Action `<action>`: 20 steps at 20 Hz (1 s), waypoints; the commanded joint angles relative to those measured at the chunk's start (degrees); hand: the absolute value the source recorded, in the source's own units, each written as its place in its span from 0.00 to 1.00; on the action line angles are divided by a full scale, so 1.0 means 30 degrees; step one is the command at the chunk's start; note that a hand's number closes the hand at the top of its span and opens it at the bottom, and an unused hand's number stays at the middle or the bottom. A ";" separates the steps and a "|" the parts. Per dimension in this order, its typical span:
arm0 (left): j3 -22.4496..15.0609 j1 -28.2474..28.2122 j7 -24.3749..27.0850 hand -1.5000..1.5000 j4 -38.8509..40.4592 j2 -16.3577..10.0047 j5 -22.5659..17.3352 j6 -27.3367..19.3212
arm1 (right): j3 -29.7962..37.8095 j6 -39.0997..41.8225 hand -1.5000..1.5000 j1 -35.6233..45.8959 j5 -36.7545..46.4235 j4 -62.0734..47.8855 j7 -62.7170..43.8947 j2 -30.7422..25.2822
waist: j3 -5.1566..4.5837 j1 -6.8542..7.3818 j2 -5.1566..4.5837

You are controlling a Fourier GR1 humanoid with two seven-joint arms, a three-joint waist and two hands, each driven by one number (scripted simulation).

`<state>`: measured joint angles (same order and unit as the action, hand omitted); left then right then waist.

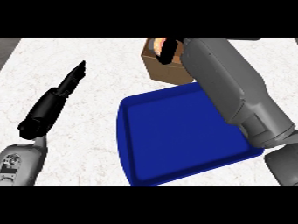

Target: Pick the cupcake from the tray and place it in the cardboard box

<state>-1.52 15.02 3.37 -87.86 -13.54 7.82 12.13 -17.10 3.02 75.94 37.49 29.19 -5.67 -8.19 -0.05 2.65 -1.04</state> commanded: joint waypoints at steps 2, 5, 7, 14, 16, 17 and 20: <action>-0.0196 0.0405 0.0009 0.50 0.0289 0.0461 0.0492 -0.0530 | 0.0184 0.2388 1.00 0.0866 0.0155 -0.3275 0.2343 -0.0963 | 0.0003 0.0090 -0.0078; 0.0746 0.0416 0.0180 0.50 0.0203 -0.0588 -0.0497 0.0611 | -0.0239 0.3605 1.00 0.1240 0.0783 -0.4693 0.2416 -0.1260 | -0.0001 0.0258 -0.0078; 0.0067 0.0149 0.0071 0.50 -0.0077 -0.0085 -0.0090 0.0412 | -0.0222 0.4180 0.00 0.1541 0.0853 -0.5442 0.2894 -0.0800 | 0.0005 0.0357 -0.0099; 0.0080 0.0031 0.0702 0.50 0.0213 0.0016 0.0069 0.0362 | 0.1394 0.3755 0.00 0.0825 -0.0565 -0.5416 0.8475 -0.1573 | 0.0029 0.0381 -0.0184; -0.0025 0.0288 0.0738 0.50 0.0675 0.0245 0.0356 0.0033 | 0.3380 0.2855 0.00 0.0492 -0.2509 -0.4819 0.9495 -0.1623 | 0.0057 0.0217 -0.0288; 0.0303 -0.0188 0.0547 0.50 0.0023 -0.0045 0.0004 0.0207 | 0.4906 0.2882 0.00 0.0789 -0.4029 -0.4528 0.9211 -0.1422 | 0.0078 0.0263 -0.0032; -0.0069 0.0201 0.0603 0.50 0.0359 0.0280 0.0430 -0.0078 | 0.8457 0.2676 0.00 0.0573 -0.7484 -0.4955 0.8944 -0.1020 | 0.0101 0.0243 -0.0289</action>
<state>-1.39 15.44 4.68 -86.99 -12.95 8.43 12.36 -1.87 12.85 78.11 24.75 14.58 19.89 -11.89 0.17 3.22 -1.50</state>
